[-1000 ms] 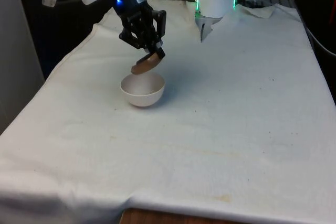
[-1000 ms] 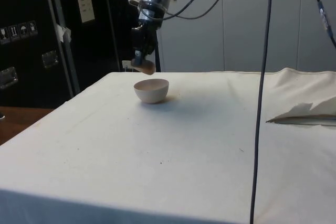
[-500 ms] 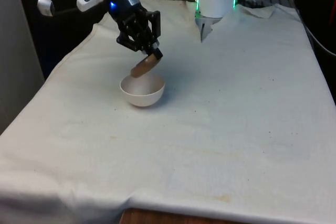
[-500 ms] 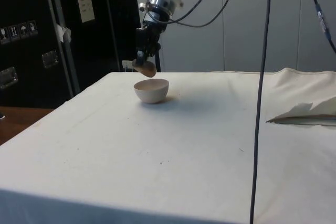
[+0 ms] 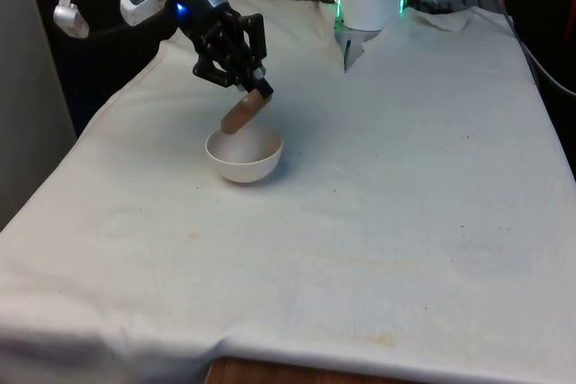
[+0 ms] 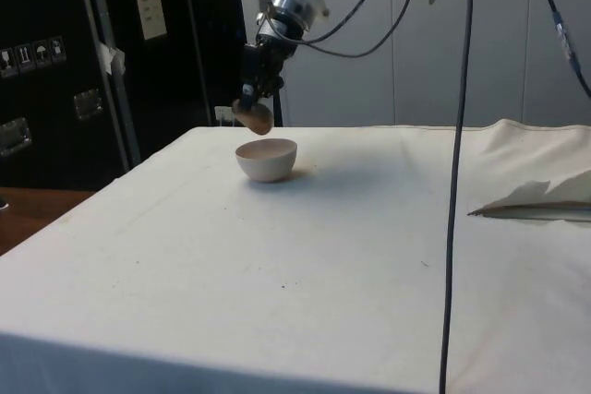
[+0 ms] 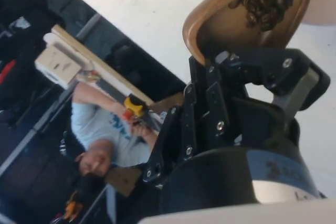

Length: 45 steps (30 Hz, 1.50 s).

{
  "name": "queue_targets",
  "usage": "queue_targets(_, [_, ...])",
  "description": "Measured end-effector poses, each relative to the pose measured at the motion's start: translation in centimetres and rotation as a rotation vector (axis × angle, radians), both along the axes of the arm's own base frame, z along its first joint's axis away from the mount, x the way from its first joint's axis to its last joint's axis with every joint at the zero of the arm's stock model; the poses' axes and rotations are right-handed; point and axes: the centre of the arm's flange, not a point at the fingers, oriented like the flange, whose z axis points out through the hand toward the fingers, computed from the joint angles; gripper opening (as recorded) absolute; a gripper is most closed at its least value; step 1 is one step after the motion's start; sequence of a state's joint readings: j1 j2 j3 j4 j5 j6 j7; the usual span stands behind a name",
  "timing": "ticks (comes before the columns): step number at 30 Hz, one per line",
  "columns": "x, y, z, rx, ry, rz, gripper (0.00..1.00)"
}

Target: Pour the coffee beans from the cup into the bowl.

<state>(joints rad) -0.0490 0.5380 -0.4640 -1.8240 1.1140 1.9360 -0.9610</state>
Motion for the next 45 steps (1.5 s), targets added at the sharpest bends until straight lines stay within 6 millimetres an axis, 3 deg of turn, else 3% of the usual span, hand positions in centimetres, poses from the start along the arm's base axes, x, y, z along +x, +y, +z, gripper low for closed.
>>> queue_targets(32, [-2.2,-3.3,-2.5,0.217,-0.060,-0.009,0.00])
queue_targets(45, [-1.3,-4.1,-2.7,0.288,-0.058,-0.013,0.00])
